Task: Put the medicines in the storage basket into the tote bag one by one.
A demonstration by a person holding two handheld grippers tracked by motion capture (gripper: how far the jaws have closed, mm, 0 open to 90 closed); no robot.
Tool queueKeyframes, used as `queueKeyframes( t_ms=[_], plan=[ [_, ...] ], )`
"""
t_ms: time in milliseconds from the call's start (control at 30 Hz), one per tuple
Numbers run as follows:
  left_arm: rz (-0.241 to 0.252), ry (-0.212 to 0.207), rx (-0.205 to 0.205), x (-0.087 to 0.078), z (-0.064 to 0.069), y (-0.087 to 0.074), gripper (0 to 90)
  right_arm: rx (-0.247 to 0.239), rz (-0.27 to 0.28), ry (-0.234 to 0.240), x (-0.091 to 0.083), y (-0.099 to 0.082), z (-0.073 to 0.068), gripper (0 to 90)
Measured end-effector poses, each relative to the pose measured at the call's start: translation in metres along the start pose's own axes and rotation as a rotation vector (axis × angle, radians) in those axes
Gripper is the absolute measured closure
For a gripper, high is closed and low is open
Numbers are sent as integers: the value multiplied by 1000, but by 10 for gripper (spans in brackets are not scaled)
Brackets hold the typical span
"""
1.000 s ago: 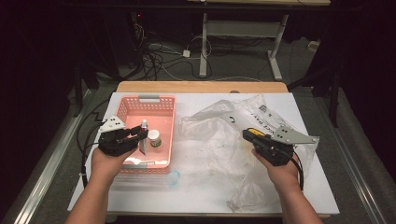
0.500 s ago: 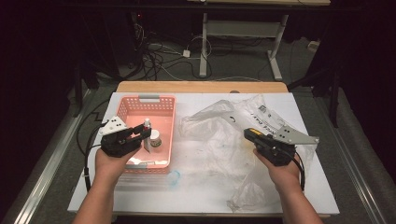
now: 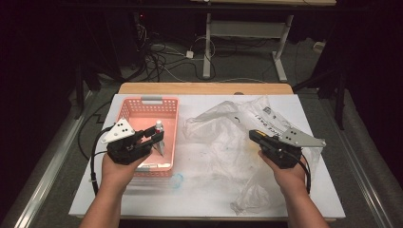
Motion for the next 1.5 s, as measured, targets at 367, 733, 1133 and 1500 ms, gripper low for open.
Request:
queueKeyframes(
  t_ms=[367,733,1133,1500],
  plan=[
    [11,-72,43,11,35,9,668,-3,-2,5,-1,0,-1,900],
    [-9,-118,88,32,63,8,668,-2,2,3,-1,0,-1,900],
    [-31,-136,94,50,77,2,668,-8,0,6,0,1,-4,900],
    [-55,-149,120,69,92,3,668,-10,-1,8,1,1,-4,900]
  ],
)
Point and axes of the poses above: each handheld gripper's, and its own axes: x roughly forward along the jaws, y roughly out of its top, z roughly to its right, the point moved 10 cm from there along x, roughly forward along the jaws, and after that the axes turned 14 degrees about -z, right-handed, at the moved point
